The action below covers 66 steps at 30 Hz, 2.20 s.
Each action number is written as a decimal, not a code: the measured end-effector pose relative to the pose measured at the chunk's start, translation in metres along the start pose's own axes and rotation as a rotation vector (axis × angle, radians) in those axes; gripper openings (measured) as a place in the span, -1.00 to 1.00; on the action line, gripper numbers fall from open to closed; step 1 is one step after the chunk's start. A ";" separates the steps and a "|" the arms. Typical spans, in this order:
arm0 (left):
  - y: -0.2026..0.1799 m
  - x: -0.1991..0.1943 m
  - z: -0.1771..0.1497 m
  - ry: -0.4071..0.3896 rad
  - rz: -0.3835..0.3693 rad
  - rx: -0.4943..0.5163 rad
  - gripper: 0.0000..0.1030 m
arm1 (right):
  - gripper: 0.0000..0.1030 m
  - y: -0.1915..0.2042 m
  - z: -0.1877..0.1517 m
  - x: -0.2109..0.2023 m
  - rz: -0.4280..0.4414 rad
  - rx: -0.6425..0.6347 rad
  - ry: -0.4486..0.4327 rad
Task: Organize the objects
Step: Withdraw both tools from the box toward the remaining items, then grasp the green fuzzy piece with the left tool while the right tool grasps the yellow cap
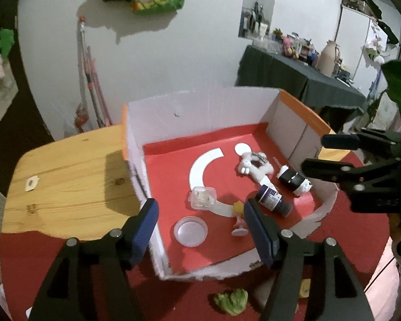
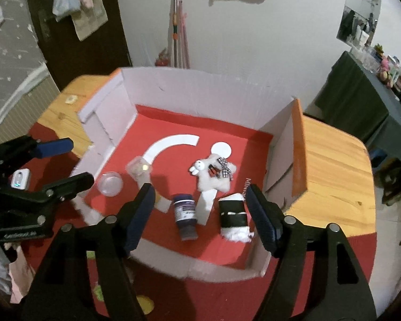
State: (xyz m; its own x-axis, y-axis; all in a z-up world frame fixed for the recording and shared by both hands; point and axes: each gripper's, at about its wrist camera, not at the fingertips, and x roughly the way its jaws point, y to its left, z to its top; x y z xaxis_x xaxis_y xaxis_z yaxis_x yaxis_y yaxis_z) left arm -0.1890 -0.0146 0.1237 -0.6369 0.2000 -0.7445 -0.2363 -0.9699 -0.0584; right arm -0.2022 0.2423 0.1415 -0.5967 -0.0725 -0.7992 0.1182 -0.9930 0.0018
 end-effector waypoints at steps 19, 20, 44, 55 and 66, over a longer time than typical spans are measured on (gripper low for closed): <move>-0.009 -0.078 -0.049 -0.209 0.026 -0.042 0.71 | 0.62 0.033 -0.063 -0.094 0.005 -0.069 -0.280; -0.010 -0.079 -0.052 -0.213 0.028 -0.042 0.73 | 0.63 0.033 -0.066 -0.094 0.014 -0.063 -0.283; -0.031 -0.082 -0.115 -0.273 0.082 -0.047 0.92 | 0.72 0.035 -0.135 -0.069 -0.026 0.054 -0.346; -0.033 -0.051 -0.143 -0.172 0.072 -0.079 0.92 | 0.72 0.033 -0.157 -0.034 -0.028 0.098 -0.283; -0.030 -0.034 -0.152 -0.109 0.062 -0.092 0.92 | 0.72 0.030 -0.163 -0.020 -0.012 0.116 -0.238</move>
State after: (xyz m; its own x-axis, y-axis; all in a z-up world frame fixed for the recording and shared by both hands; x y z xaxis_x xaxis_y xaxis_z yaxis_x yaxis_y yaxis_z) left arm -0.0486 -0.0133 0.0491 -0.7254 0.1483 -0.6722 -0.1290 -0.9885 -0.0790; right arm -0.0575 0.2288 0.0599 -0.7689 -0.0672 -0.6359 0.0263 -0.9969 0.0736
